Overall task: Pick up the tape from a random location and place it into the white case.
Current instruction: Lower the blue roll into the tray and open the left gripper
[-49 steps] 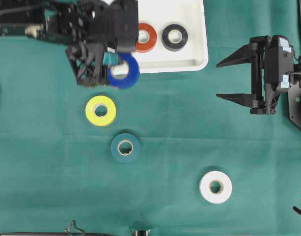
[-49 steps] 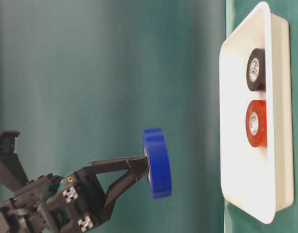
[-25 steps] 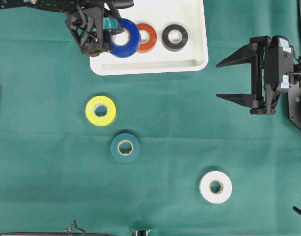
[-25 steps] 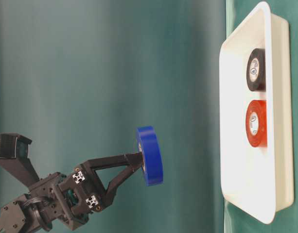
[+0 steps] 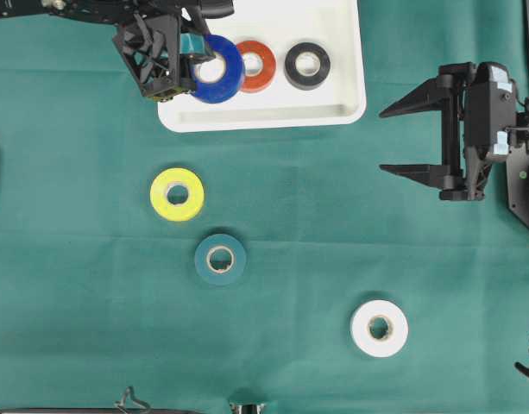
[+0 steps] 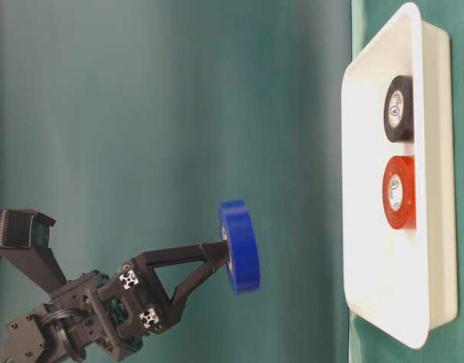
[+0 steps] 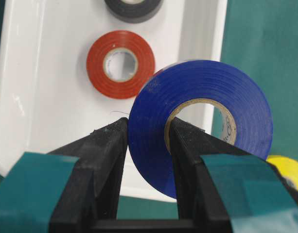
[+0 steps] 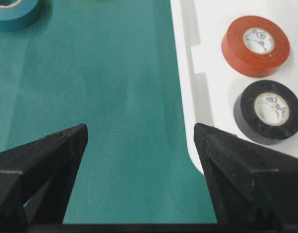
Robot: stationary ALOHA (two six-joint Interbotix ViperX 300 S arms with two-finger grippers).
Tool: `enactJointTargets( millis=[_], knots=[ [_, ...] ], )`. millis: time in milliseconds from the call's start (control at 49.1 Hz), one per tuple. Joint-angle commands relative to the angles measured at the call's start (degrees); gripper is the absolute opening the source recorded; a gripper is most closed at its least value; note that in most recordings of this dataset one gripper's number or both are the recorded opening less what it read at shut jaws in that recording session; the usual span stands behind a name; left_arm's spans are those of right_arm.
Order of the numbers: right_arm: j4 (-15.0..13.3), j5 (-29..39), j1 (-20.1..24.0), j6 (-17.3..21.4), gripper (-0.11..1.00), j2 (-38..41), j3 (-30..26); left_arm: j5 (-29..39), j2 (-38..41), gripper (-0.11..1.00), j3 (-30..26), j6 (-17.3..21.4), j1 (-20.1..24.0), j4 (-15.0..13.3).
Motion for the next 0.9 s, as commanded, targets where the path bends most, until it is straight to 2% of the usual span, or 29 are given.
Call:
enactJointTargets(
  millis=[0, 590, 875],
  knots=[
    [0.0, -0.35, -0.09, -0.09, 0.86, 0.09, -1.49, -0.26, -1.49, 0.22, -0.53, -0.09, 0.09, 0.0],
    [-0.09, -0.26, -0.09, 0.0, 0.86, 0.09, -1.49, -0.26, -1.41, 0.22, -0.35, -0.09, 0.09, 0.09],
    [-0.09, -0.26, 0.0, 0.0, 0.86, 0.09, -1.49, -2.02, -0.79, 0.22, 1.67, -0.09, 0.97, 0.0]
  ],
)
